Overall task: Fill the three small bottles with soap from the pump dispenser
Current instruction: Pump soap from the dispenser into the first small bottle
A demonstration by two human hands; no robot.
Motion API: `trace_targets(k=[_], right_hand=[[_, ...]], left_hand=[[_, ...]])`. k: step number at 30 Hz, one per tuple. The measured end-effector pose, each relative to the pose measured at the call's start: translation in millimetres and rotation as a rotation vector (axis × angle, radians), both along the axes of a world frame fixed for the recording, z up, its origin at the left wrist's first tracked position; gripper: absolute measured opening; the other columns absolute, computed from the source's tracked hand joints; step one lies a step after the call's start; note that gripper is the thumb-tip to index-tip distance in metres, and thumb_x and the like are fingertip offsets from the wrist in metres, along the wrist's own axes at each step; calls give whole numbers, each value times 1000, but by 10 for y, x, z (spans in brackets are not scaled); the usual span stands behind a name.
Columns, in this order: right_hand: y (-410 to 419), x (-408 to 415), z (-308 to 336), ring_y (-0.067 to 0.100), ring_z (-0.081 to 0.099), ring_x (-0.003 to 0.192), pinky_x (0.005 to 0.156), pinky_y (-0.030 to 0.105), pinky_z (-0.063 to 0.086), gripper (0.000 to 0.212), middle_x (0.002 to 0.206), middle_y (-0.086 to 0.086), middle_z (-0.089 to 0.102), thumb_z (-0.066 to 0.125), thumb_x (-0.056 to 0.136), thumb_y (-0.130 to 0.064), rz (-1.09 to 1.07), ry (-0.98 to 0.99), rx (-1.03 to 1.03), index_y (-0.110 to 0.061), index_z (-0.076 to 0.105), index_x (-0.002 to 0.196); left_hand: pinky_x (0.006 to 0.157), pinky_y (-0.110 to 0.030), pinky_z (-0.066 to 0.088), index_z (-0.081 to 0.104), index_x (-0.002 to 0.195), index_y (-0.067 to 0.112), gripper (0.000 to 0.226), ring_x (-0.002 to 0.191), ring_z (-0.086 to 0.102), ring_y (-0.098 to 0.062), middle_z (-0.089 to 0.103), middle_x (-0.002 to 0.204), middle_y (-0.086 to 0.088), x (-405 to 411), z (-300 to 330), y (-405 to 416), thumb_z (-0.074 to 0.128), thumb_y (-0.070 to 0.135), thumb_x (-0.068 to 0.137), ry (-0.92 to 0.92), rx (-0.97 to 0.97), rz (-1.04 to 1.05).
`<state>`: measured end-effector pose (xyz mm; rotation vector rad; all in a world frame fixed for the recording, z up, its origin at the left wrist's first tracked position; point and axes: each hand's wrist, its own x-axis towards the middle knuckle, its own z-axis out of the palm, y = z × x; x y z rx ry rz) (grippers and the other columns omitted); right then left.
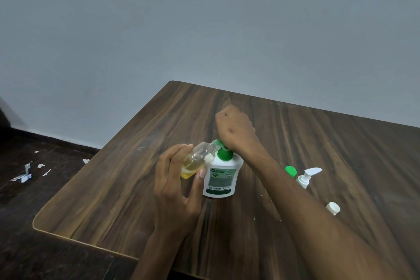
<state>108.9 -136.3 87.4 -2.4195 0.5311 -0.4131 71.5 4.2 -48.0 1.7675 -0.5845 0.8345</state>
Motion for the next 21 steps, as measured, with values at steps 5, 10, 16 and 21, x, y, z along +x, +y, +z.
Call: trace_targets(k=[5,10,16,21], right_hand=[[-5,5,21,9,47,69,100,49,38,23,76,-5,57,35,101,-26,16,-18,25,-19,50,85],[-19,-8,18,8,46,70,101,50,37,21,80,-5,58,34,101,-26,9,-12,11,-19,51,92],[3,-4,1,9,47,68,102,51,40,19,79,-4,57,35,100,-23,-15,-17,18,-18,50,88],[4,15,-21,12,49,64,100,54,43,20,72,-5,57,34,95,-22,-17,-2,27,-19,48,80]], left_hand=[[107,-22,44,66,134,2,41,126,60,-19,64,132,-10,1,9,8,66,19,97,0,2,-5],[107,-22,45,67,132,0,41,125,61,-23,65,132,-12,-5,4,6,67,19,96,4,5,-5],[108,-22,43,67,132,0,40,126,61,-22,65,132,-12,-7,4,5,68,15,95,5,7,5],[109,-23,43,67,132,-1,41,126,61,-22,65,131,-12,-1,3,4,71,12,93,-3,12,14]])
